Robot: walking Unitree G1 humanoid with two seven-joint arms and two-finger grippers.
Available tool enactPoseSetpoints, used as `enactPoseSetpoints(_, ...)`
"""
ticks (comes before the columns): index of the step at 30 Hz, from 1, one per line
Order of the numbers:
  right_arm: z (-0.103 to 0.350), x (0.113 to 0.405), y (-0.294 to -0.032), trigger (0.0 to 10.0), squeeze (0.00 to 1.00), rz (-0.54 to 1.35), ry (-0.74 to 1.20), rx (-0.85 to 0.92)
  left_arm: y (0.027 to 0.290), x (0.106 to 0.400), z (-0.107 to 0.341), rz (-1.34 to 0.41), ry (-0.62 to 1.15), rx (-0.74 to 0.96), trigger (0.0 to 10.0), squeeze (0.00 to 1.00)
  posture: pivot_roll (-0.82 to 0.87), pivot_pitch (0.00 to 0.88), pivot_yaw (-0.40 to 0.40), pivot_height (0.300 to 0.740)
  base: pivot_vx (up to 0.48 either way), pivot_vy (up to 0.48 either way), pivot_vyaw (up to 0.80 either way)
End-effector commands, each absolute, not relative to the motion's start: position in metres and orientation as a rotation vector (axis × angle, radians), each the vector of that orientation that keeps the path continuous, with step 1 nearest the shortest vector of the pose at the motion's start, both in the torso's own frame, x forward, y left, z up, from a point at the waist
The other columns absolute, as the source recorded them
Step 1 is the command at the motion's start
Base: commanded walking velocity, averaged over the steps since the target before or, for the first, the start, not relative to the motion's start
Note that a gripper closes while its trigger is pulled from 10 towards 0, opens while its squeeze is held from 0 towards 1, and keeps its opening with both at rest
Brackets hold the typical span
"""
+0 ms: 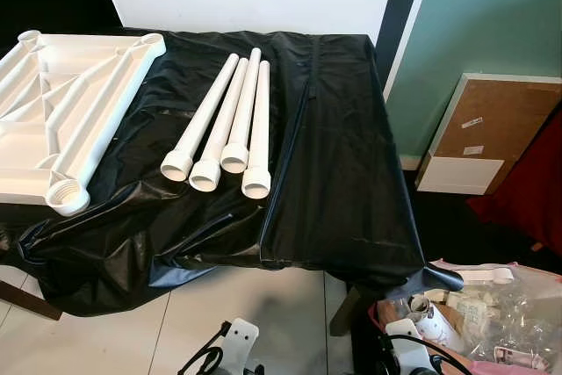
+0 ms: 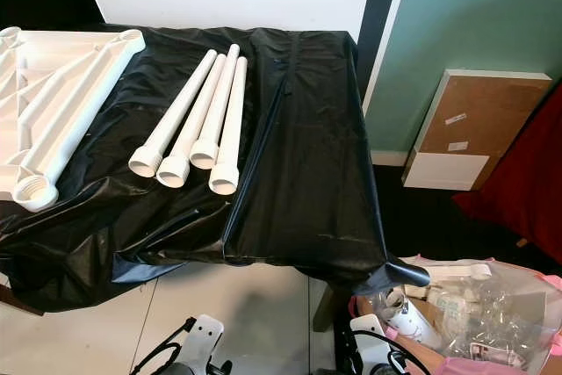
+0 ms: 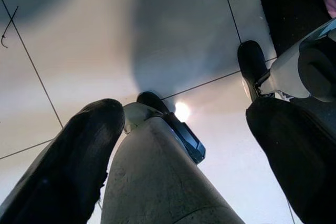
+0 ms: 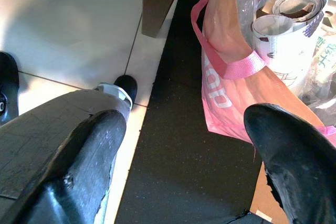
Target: Building children table
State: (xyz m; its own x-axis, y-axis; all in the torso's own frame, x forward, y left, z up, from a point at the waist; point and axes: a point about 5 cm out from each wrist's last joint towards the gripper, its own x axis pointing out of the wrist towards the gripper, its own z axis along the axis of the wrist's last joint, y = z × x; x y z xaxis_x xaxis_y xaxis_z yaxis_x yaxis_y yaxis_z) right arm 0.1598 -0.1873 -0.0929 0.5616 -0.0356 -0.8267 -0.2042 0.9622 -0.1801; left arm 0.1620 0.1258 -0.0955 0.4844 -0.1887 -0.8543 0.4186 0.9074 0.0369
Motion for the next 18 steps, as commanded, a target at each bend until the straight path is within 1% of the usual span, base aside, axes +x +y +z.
enactPoseSetpoints(1, -0.103, 0.135, -0.186, 10.0, 0.00, 0.087, 1.061, -0.139, 0.155, 0.184, -0.084, -0.202, 0.909, 0.066, 10.0, 0.00, -0.06, 0.000, -0.003, 0.740, 0.000, 0.000, 0.00)
enactPoseSetpoints(4, -0.102, 0.138, -0.187, 10.0, 0.00, 0.107, 1.054, -0.163, 0.151, 0.178, -0.087, -0.244, 0.918, 0.101, 10.0, 0.00, -0.07, 0.000, 0.000, 0.740, 0.000, 0.000, 0.00)
enactPoseSetpoints(9, -0.098, 0.146, -0.190, 10.0, 0.00, 0.144, 1.035, -0.218, 0.149, 0.176, -0.087, -0.306, 0.915, 0.152, 10.0, 0.00, -0.07, 0.000, 0.000, 0.740, 0.000, 0.000, 0.00)
enactPoseSetpoints(15, -0.089, 0.166, -0.195, 10.0, 0.00, 0.183, 0.972, -0.286, 0.155, 0.194, -0.078, -0.322, 0.862, 0.170, 10.0, 0.00, -0.07, 0.000, 0.008, 0.740, 0.000, 0.000, 0.00)
enactPoseSetpoints(18, -0.087, 0.170, -0.195, 10.0, 0.00, 0.186, 0.954, -0.290, 0.155, 0.197, -0.076, -0.306, 0.847, 0.155, 10.0, 0.00, -0.07, 0.000, 0.011, 0.740, 0.000, 0.000, 0.00)
